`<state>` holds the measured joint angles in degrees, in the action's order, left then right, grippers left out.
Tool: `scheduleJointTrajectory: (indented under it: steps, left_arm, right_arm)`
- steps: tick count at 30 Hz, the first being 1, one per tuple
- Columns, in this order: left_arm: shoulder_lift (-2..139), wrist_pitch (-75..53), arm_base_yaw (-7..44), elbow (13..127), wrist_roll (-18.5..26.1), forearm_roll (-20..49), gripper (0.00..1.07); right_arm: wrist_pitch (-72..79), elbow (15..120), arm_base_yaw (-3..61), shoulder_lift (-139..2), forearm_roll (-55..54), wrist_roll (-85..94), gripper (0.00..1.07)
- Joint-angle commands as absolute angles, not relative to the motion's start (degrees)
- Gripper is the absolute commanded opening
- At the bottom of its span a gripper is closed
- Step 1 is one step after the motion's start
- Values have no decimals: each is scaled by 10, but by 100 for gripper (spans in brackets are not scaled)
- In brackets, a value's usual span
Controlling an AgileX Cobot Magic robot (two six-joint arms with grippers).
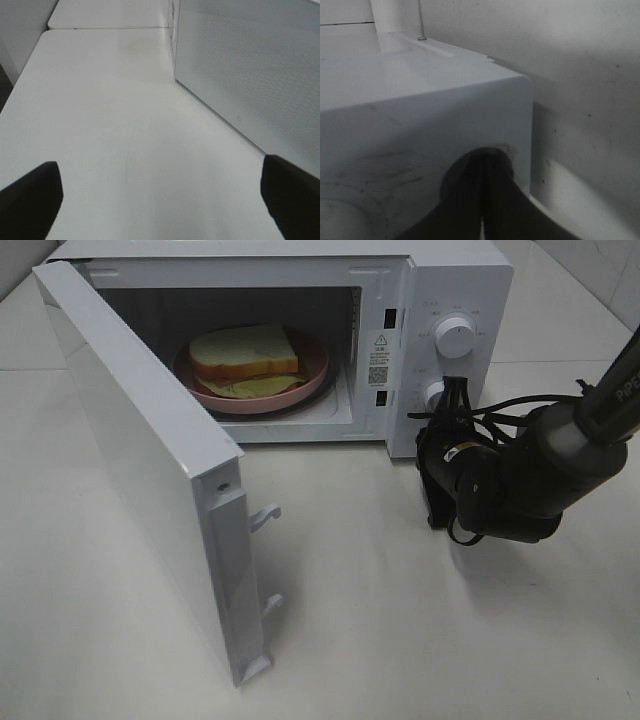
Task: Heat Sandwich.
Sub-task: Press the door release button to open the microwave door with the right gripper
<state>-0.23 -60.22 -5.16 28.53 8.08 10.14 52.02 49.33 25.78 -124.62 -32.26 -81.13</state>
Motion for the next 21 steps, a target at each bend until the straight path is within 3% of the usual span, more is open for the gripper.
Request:
scheduleJointTrajectory:
  steps: [1,21]
  left_arm:
    - [-16,-595,-49,284,80,105,101]
    - [-16,-595,-49,284,80,105,101]
  right_arm:
    - [634,558,239,-1248,-271,-816,1]
    - [516,536,239,-1211,-260,-812,0]
